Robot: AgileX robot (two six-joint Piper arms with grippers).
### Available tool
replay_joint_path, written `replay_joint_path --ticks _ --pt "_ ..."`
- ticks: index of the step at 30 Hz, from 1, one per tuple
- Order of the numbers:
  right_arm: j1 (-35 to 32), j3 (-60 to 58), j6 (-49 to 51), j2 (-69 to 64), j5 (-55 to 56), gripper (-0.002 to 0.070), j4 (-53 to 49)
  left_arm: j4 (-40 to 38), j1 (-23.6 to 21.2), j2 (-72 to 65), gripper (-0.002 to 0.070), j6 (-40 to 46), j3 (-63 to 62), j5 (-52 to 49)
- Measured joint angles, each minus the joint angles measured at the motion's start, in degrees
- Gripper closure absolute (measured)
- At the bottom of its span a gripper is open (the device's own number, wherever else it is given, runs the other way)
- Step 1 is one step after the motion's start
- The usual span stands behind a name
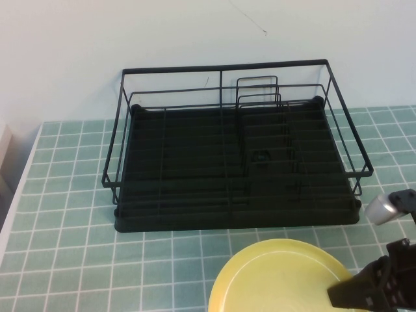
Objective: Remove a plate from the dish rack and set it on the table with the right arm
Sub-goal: Place the plate from the table
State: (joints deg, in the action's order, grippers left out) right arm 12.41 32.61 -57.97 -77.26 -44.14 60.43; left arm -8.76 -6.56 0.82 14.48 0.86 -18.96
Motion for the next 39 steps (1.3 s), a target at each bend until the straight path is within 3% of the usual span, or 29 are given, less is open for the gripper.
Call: replay_joint_path --ticks 9,17,24,29,32,39 --pt "0.0 0.0 -0.21 -0.25 -1.09 0.0549 -0.8 0.0 0.0 0.0 0.0678 0.0 0.0 0.0" --pt "0.0 0.0 -0.21 -0.25 -1.32 0.0283 -1.48 0.0 0.0 0.0 0.0678 0.0 0.0 0.0" --pt "0.0 3.56 0.47 -0.25 -5.22 0.0232 -7.66 0.0 0.0 0.0 0.0678 0.0 0.0 0.0" --pt "0.0 11.01 6.28 -0.25 -13.06 0.0243 -18.94 0.0 0.0 0.0 0.0678 0.0 0.0 0.0" --pt "0.0 15.98 9.28 -0.25 -19.27 0.0296 -24.98 0.0 0.0 0.0 0.0678 0.0 0.0 0.0" --pt "0.0 24.44 11.27 1.32 -24.32 0.0533 -27.62 0.0 0.0 0.0 0.0678 0.0 0.0 0.0"
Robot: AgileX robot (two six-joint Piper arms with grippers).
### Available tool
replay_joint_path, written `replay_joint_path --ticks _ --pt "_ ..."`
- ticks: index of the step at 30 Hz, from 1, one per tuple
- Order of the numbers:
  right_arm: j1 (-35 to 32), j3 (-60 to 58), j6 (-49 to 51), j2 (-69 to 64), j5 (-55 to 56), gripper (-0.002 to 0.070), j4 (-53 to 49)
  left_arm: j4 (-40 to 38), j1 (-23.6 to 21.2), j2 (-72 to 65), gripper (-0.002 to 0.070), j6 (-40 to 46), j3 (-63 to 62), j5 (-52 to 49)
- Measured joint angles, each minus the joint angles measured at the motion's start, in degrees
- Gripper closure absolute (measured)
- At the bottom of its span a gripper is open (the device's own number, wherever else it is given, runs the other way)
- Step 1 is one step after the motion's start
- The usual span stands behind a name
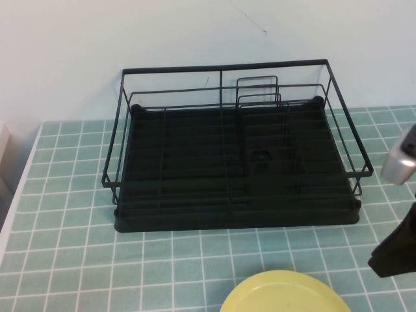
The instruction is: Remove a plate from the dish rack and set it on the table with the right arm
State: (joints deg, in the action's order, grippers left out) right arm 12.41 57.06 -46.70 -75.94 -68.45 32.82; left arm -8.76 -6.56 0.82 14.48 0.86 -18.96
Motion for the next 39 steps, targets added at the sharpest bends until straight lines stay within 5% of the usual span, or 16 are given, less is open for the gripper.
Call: replay_joint_path --ticks 7,16,23,39 --pt "0.0 0.16 -5.96 13.46 -0.68 0.0668 7.77 0.0 0.0 0.0 0.0678 0.0 0.0 0.0" --pt "0.0 -0.69 -4.45 37.44 8.92 0.0678 8.75 0.0 0.0 0.0 0.0678 0.0 0.0 0.0" --pt "0.0 -13.52 1.18 50.86 18.18 0.0678 8.96 0.0 0.0 0.0 0.0678 0.0 0.0 0.0" --pt "0.0 -27.24 3.5 54.3 24.17 0.0678 8.96 0.0 0.0 0.0 0.0678 0.0 0.0 -0.1"
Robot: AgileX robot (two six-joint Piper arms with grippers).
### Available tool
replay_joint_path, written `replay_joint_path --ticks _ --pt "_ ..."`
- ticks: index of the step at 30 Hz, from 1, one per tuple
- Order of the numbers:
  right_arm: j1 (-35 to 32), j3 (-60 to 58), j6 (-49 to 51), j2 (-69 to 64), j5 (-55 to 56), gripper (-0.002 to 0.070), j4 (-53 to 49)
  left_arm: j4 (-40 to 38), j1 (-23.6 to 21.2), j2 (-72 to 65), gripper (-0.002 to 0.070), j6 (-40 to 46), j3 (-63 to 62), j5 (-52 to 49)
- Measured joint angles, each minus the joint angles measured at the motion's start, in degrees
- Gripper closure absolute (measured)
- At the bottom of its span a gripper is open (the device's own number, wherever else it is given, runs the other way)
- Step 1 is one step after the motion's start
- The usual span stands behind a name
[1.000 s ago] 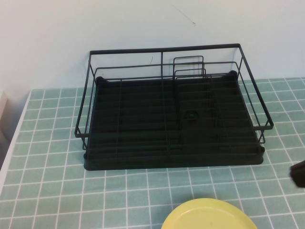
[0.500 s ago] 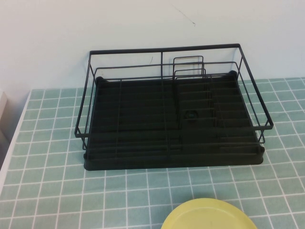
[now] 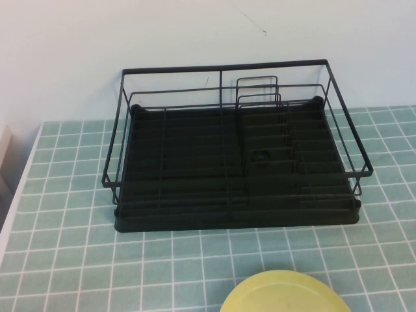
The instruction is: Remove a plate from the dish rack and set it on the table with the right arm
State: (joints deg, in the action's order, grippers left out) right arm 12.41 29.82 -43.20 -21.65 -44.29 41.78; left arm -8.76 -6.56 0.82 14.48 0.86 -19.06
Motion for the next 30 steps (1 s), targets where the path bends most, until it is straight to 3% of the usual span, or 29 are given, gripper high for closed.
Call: replay_joint_path --ticks 12,18,24,30 --pt "0.0 -1.67 -8.38 -0.1 7.61 0.0678 -5.38 0.0 0.0 0.0 0.0678 0.0 0.0 0.0" --pt "-3.6 -5.91 -8.53 1.82 19.37 0.0678 -12.25 0.0 0.0 0.0 0.0678 0.0 0.0 0.0" --pt "-11.33 -16.34 -9.35 7.81 28.58 0.0678 -7.35 0.0 0.0 0.0 0.0678 0.0 0.0 0.0" --pt "-12.53 -25.04 -13.25 9.09 32.07 0.0678 -3.9 0.0 0.0 0.0 0.0678 0.0 0.0 0.0"
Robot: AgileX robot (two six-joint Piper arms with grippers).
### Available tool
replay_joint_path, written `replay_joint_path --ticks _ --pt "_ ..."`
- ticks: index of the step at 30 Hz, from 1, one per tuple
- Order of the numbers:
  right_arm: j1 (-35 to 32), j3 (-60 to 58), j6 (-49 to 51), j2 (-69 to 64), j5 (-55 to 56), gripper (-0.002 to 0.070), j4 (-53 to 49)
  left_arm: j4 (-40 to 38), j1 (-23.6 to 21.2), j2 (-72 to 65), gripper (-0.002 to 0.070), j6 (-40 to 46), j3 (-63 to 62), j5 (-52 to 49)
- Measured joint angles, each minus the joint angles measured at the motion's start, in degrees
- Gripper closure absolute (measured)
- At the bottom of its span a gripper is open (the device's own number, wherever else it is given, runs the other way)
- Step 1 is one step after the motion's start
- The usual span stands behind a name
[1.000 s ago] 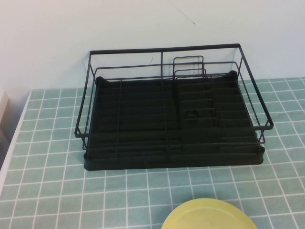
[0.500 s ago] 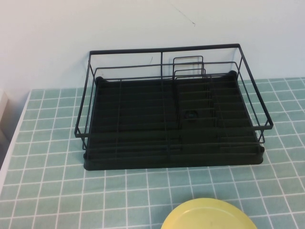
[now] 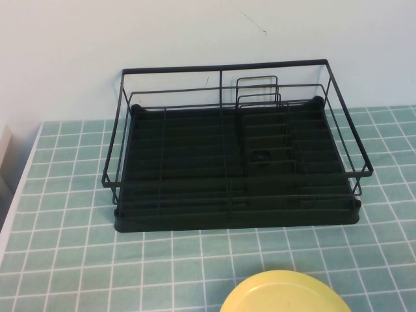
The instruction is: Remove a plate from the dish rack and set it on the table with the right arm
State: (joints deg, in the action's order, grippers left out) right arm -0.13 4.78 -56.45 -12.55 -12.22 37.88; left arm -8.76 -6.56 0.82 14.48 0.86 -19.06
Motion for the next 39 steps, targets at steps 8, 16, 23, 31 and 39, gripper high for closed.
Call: replay_joint_path --ticks 8,16,23,31,39 --pt "0.0 -6.34 -2.39 3.46 6.17 0.0678 1.58 0.0 0.0 0.0 0.0678 0.0 0.0 0.0" --pt "-7.53 -6.44 12.19 10.6 9.66 0.0678 -16.59 0.0 0.0 0.0 0.0678 0.0 0.0 0.0" --pt "-11.31 -6.44 36.4 13.17 -2.84 0.0678 -37.04 0.0 0.0 0.0 0.0678 0.0 0.0 0.0" --pt "-7.01 -6.24 38.75 13.17 -6.46 0.0678 -37.88 0.0 0.0 0.0 0.0678 0.0 0.0 0.0" --pt "-2.76 -6.24 39.69 13.17 -6.63 0.0678 -37.88 0.0 0.0 0.0 0.0678 0.0 0.0 0.0"
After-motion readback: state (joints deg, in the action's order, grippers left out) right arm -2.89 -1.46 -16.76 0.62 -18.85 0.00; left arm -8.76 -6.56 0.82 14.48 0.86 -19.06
